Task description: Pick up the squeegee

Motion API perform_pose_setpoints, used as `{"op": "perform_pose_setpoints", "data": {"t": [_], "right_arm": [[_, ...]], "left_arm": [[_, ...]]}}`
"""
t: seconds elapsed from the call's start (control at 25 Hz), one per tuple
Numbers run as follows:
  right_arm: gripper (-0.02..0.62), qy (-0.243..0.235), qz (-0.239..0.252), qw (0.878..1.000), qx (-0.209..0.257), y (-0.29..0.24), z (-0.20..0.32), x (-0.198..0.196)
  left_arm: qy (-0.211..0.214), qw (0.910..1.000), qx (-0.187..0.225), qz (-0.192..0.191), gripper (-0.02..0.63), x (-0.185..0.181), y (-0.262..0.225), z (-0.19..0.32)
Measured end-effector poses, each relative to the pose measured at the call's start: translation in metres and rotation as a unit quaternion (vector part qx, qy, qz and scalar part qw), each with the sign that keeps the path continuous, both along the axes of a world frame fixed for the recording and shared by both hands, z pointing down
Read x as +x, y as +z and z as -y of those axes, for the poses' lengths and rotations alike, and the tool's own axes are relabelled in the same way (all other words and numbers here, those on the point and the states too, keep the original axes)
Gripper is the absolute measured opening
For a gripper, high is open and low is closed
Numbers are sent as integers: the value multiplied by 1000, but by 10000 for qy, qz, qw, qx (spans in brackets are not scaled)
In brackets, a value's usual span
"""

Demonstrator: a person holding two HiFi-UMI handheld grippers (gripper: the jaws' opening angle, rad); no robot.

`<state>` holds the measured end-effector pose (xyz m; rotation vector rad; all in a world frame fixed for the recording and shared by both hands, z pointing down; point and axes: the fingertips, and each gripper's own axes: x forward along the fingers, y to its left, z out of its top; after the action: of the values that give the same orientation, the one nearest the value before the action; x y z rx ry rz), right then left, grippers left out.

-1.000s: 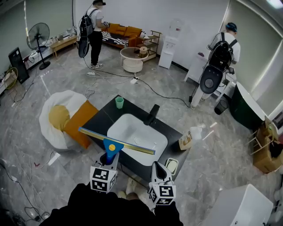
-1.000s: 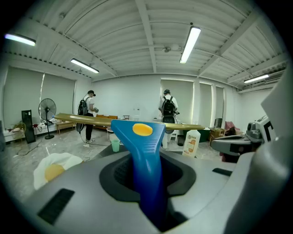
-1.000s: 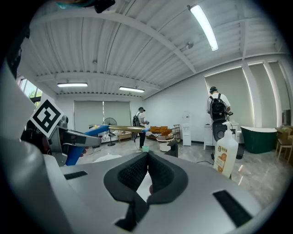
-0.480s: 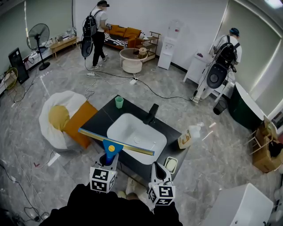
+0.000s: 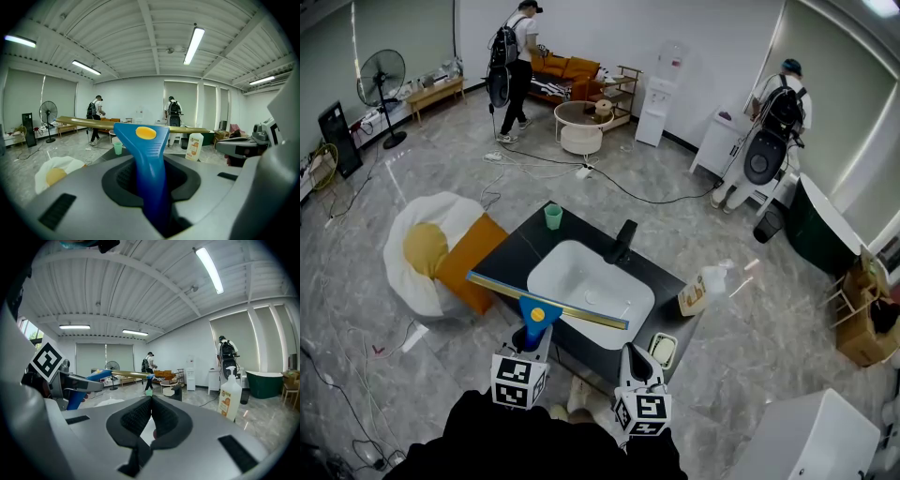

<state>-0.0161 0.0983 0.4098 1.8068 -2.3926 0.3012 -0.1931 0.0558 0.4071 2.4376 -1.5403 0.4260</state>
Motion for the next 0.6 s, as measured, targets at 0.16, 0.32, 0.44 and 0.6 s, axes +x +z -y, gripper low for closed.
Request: {"op": "perform_pose_setpoints", "data": {"t": [0.16, 0.32, 0.44, 0.6], "right_arm": [[15, 14, -3, 10000, -27, 2, 1, 1], [15, 10, -3, 10000, -35, 1, 2, 2], [15, 5, -4, 10000, -38, 1, 5, 4], [15, -5, -5, 10000, -50, 4, 7, 5]], "left_arm": [[-1, 10000, -15, -3, 98, 1, 2, 1], [3, 10000, -26, 6, 98, 3, 1, 3], [5, 10000, -37, 14, 98, 5, 1, 5], [-9, 10000, -36, 13, 98, 6, 4, 7]]}}
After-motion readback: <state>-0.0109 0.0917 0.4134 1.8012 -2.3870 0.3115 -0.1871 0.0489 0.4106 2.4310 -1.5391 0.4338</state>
